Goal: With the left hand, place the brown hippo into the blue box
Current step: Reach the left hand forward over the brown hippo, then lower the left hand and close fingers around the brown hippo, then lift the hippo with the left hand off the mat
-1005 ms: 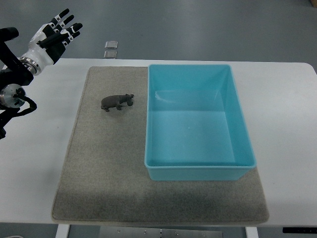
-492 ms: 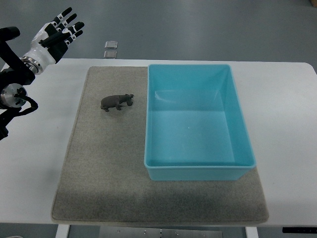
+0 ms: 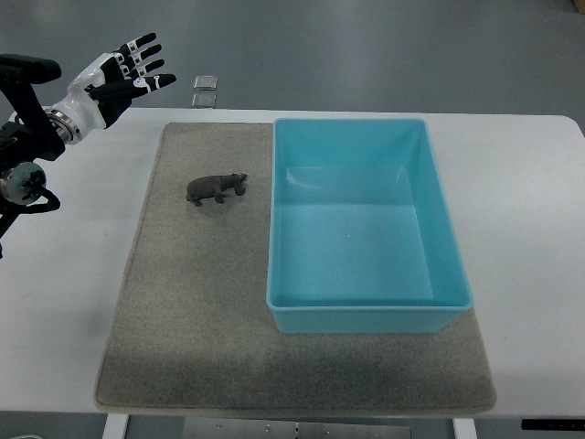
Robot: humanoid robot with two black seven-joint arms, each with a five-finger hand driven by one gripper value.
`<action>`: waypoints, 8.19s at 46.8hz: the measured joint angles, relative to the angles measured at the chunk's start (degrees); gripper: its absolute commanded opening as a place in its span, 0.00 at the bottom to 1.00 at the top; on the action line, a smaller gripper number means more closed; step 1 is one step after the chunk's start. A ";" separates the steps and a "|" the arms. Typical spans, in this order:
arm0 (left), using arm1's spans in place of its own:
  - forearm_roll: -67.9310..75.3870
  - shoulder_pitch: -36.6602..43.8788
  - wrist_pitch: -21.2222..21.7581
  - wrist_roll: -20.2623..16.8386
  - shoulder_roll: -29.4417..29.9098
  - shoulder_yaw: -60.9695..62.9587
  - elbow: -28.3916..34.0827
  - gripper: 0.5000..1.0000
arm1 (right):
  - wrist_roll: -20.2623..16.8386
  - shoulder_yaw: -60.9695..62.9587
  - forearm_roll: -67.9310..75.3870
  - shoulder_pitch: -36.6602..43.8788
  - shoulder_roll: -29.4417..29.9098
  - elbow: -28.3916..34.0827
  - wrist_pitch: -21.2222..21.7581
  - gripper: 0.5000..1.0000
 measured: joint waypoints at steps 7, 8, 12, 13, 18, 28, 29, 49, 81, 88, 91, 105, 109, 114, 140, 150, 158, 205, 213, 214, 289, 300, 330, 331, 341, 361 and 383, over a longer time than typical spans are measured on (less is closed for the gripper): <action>0.03 0.15 -2.95 0.06 0.12 0.11 -0.07 0.98 | 0.00 0.00 0.00 -0.01 0.00 0.00 0.00 0.87; 0.15 0.15 -3.03 0.10 0.12 0.21 -0.09 0.98 | 0.00 0.00 0.00 -0.01 0.00 0.00 0.00 0.87; 0.79 0.15 -2.98 0.42 0.21 0.66 -0.25 0.98 | 0.00 0.00 0.00 0.02 0.00 0.00 0.00 0.87; 1.11 0.15 -2.91 0.51 0.25 0.73 -0.26 0.98 | 0.00 0.00 0.00 0.01 0.00 0.00 0.00 0.87; 3.17 0.15 -2.75 0.61 0.43 0.79 -0.38 0.98 | 0.00 0.00 0.00 -0.01 0.00 0.00 0.00 0.87; 10.72 -0.01 -2.59 0.69 0.67 0.18 -0.72 0.99 | 0.00 0.00 0.00 0.01 0.00 0.00 0.01 0.87; 11.58 -0.05 -2.50 0.69 0.67 0.11 -0.72 0.99 | 0.00 0.00 0.00 0.02 0.00 0.00 0.02 0.87; 28.47 0.14 0.80 0.34 1.63 0.04 -5.76 0.97 | 0.00 0.00 0.00 0.01 0.00 0.00 0.02 0.87; 51.30 -0.08 0.77 -0.36 4.76 0.01 -12.68 0.88 | 0.00 0.00 0.00 -0.01 0.00 0.00 0.00 0.87; 54.42 -0.18 0.77 -0.36 4.86 0.01 -12.77 0.89 | 0.00 0.00 0.00 0.02 0.00 0.00 0.00 0.87; 55.11 -0.19 0.77 -0.36 4.88 0.01 -12.77 0.89 | 0.00 0.00 0.00 -0.01 0.00 0.00 0.00 0.87; 61.47 -0.20 2.42 -1.00 5.17 0.03 -13.04 0.89 | 0.00 0.00 0.00 0.00 0.00 0.00 0.00 0.87; 63.82 -0.29 3.16 -1.70 5.17 0.03 -13.14 0.90 | 0.00 0.00 0.00 0.00 0.00 0.00 0.00 0.87; 65.59 -0.36 3.23 -2.29 5.39 0.03 -14.34 0.91 | 0.00 0.00 0.00 0.02 0.00 0.00 0.02 0.87; 68.64 0.94 6.98 -1.97 5.72 1.00 -15.67 0.89 | 0.00 0.00 0.00 -0.01 0.00 0.00 0.01 0.87; 68.71 1.01 7.37 -1.72 5.60 1.04 -15.66 0.89 | 0.00 0.00 0.00 0.02 0.00 0.00 0.00 0.87; 68.63 1.11 7.41 -1.58 5.36 1.28 -15.69 0.89 | 0.00 0.00 0.00 0.01 0.00 0.00 0.00 0.87; 68.08 2.03 9.82 -1.25 4.72 1.39 -15.76 0.73 | 0.00 0.00 0.00 0.03 0.00 0.00 0.01 0.87; 68.07 2.39 9.91 -1.28 4.65 1.42 -15.64 0.72 | 0.00 0.00 0.00 0.00 0.00 0.00 0.02 0.87; 68.00 2.42 9.91 -1.28 4.60 1.42 -15.60 0.72 | 0.00 0.00 0.00 0.01 0.00 0.00 0.02 0.87; 68.81 2.36 11.93 -1.14 3.05 3.93 -15.05 0.39 | 0.00 0.00 0.00 -0.01 0.00 0.00 0.01 0.87; 68.81 2.36 11.93 -1.14 3.11 3.97 -14.98 0.29 | 0.00 0.00 0.00 0.03 0.00 0.00 0.01 0.87; 68.54 2.12 11.80 0.37 3.14 3.90 -15.13 0.00 | 0.00 0.00 0.00 0.03 0.00 0.00 0.01 0.87; 68.47 2.10 11.78 0.37 3.14 3.89 -15.13 0.00 | 0.00 0.00 0.00 0.02 0.00 0.00 0.01 0.87; 67.67 1.71 11.51 0.52 3.14 3.11 -15.23 0.00 | 0.00 0.00 0.00 -0.02 0.00 0.00 0.01 0.87; 66.38 -1.44 10.95 0.53 4.40 2.27 -15.15 0.00 | 0.00 0.00 0.00 0.02 0.00 0.00 0.01 0.87; 64.68 -5.50 10.71 0.53 5.60 -0.08 -15.67 0.00 | 0.01 0.00 0.00 0.01 0.00 0.00 -0.01 0.87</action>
